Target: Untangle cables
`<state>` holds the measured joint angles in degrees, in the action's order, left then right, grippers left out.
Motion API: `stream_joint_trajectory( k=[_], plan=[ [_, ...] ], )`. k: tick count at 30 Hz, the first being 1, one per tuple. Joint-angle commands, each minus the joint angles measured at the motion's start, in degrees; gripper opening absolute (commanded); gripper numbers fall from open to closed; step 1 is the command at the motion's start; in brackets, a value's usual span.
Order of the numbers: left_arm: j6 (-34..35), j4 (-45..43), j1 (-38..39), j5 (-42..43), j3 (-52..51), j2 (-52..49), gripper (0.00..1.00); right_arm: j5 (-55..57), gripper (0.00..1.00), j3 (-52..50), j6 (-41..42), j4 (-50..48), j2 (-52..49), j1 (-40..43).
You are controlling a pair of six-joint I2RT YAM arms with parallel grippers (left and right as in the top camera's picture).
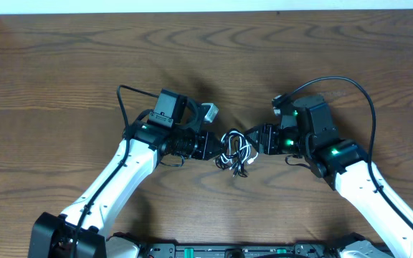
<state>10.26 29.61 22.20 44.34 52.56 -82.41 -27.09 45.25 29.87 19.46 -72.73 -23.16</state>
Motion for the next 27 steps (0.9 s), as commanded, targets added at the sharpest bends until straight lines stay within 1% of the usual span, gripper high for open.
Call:
stream_joint_trajectory(
  k=[1, 2, 5, 9, 13, 15, 17, 18, 27],
  plan=[
    [-2.6, -0.4, 1.9, -1.6, 0.2, 0.1, 0.08, -1.9, 0.44, 0.0, -0.6, -0.4, 0.0, -0.7],
    [-3.1, -0.5, 2.6, -1.6, 0.2, 0.1, 0.08, -1.8, 0.42, 0.0, 0.3, -0.4, 0.0, -1.0],
    [-3.2, -1.5, 5.4, -1.6, 0.2, 0.1, 0.08, -1.9, 0.43, 0.0, 5.9, -0.4, -0.2, -1.9],
    [-3.2, -3.4, 8.3, -1.6, 0.2, 0.1, 0.08, -2.0, 0.43, 0.0, 10.8, -0.3, -0.4, -3.0],
    [-3.1, -4.0, 9.5, -1.6, 0.2, 0.1, 0.08, -2.0, 0.38, 0.0, 14.9, 1.2, -0.6, -3.9],
    [-3.1, -4.0, 9.5, -1.6, 0.2, 0.1, 0.08, -2.0, 0.33, 0.0, 15.6, 1.8, -0.7, -4.3],
    [-3.1, -4.0, 9.5, -1.6, 0.2, 0.1, 0.08, -2.0, 0.24, 0.0, 16.0, 2.5, -0.7, -4.4],
    [-3.1, -4.0, 9.5, -1.6, 0.2, 0.1, 0.08, -2.0, 0.22, 0.0, 16.0, 2.6, -0.7, -4.4],
    [-2.5, -4.0, 9.6, -0.7, 0.2, 0.1, 0.08, -2.0, 0.22, 0.0, 17.1, 4.8, -0.7, -4.7]
  ],
)
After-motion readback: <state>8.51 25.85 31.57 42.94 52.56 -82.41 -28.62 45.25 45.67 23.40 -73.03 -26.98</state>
